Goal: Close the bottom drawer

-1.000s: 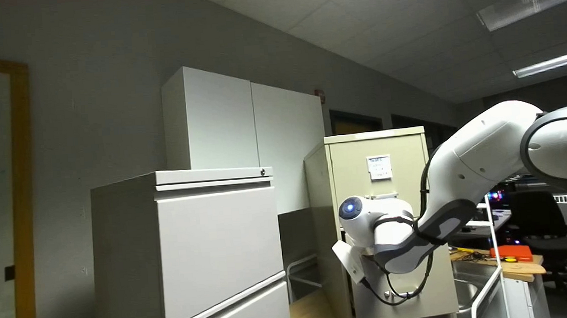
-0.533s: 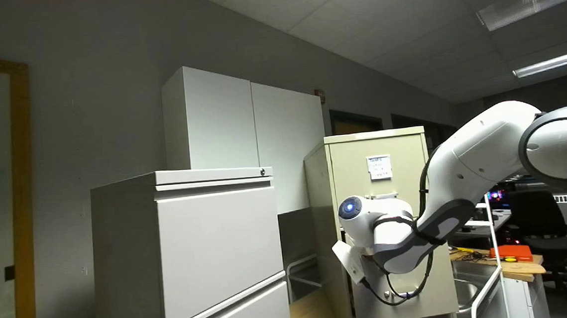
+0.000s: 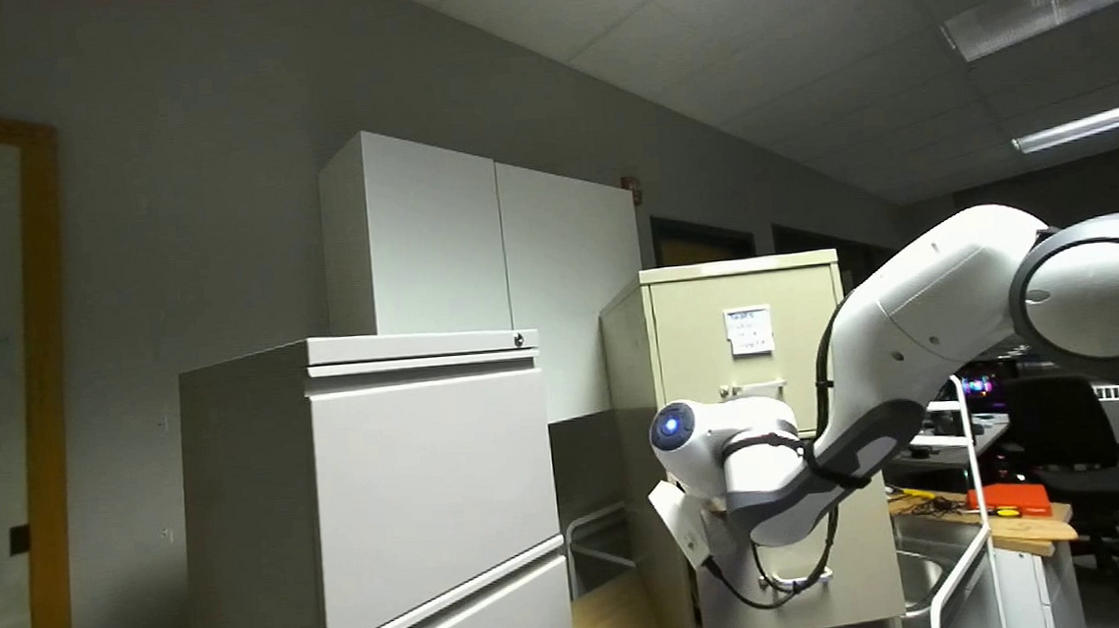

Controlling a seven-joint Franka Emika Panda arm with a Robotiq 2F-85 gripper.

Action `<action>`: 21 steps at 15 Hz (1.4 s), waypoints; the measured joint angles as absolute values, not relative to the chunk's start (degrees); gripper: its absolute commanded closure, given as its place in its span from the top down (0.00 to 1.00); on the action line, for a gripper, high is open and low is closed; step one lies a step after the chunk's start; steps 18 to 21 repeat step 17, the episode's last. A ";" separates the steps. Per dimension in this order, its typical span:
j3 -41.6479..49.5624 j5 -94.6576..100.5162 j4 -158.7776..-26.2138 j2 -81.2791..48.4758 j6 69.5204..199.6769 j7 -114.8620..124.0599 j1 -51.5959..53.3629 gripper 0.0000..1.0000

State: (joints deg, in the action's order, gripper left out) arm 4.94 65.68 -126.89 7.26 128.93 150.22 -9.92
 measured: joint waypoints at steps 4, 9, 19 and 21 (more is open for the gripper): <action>5.00 62.74 -119.56 4.83 119.83 149.74 -8.90 0.00; 6.06 62.67 -109.63 0.36 114.18 149.72 -9.03 0.00; 6.01 61.86 -101.41 -5.19 102.86 149.93 -6.78 0.00; 6.01 61.86 -101.41 -5.19 102.86 149.93 -6.78 0.00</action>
